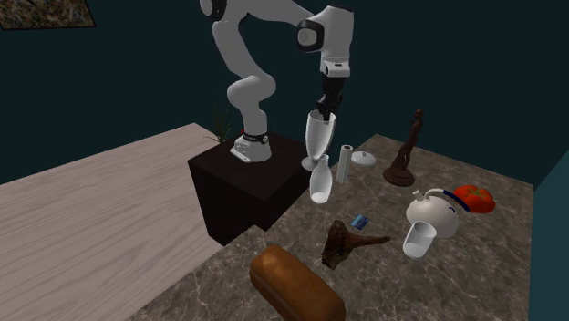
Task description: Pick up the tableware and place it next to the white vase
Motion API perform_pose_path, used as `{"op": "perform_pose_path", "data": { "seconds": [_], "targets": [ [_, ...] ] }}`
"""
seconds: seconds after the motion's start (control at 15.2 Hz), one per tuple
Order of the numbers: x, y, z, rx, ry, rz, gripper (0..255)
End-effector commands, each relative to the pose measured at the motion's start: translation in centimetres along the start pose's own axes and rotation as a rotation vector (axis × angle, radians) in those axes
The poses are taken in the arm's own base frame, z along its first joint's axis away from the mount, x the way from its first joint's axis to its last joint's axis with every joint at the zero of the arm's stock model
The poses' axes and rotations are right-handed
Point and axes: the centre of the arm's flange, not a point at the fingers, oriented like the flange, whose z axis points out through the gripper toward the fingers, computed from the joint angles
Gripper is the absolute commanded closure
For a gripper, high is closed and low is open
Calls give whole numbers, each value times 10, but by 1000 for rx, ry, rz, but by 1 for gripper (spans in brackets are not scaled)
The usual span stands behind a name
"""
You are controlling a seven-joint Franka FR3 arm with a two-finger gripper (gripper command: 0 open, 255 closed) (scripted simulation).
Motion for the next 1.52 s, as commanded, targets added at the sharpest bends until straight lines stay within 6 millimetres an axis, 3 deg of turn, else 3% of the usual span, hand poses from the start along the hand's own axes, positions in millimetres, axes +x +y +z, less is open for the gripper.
{"op": "perform_pose_path", "data": {
  "seconds": [0.0, 1.45],
  "targets": [
    [7, -26, -1, 1, 1, 1, 255],
    [101, -300, -3, 1, 1, 1, 255]
  ]
}}
